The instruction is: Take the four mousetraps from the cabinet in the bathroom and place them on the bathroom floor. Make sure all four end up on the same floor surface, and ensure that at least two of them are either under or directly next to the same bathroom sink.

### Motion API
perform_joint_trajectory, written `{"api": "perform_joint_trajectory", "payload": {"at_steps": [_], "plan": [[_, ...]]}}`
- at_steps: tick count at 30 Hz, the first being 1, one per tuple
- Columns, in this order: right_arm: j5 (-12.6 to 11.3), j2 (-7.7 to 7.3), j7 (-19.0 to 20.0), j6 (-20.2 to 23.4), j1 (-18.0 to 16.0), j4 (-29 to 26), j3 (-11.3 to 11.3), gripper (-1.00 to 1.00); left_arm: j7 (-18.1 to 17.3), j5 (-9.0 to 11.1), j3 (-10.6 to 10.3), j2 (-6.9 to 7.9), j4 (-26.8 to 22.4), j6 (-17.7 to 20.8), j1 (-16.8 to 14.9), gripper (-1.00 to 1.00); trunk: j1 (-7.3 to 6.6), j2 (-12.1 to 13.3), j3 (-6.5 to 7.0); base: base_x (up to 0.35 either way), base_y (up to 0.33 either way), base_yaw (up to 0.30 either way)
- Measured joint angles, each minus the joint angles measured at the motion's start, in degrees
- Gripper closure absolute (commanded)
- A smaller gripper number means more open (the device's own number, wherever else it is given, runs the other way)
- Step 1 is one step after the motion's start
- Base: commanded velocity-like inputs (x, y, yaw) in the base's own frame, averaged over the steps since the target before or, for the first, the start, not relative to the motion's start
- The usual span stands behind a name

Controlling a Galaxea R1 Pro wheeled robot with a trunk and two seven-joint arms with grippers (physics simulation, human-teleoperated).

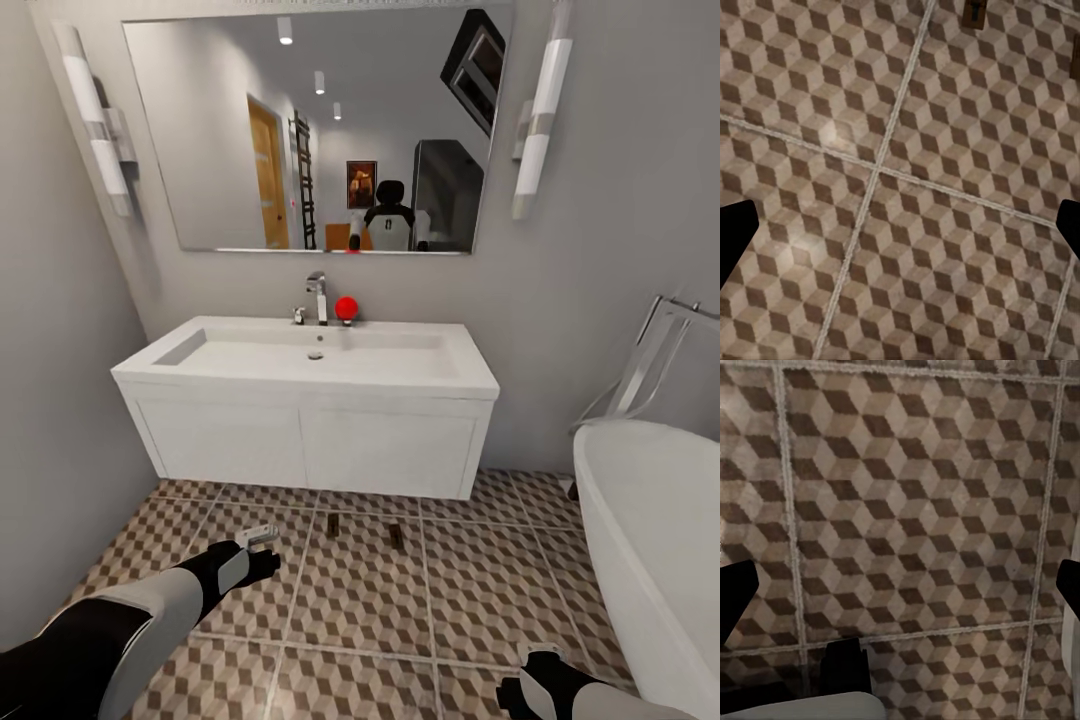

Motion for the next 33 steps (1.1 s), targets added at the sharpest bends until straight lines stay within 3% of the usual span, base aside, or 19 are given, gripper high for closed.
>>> {"api": "perform_joint_trajectory", "payload": {"at_steps": [33], "plan": [[0.08, -0.05, 0.01, 0.00, 0.00, 0.01, 0.02, -1.00, 0.00, 0.00, 0.00, -0.02, 0.09, 0.07, 0.10, -1.00, -7.25, 13.24, 5.93, 0.000, 0.000, 0.000]]}}
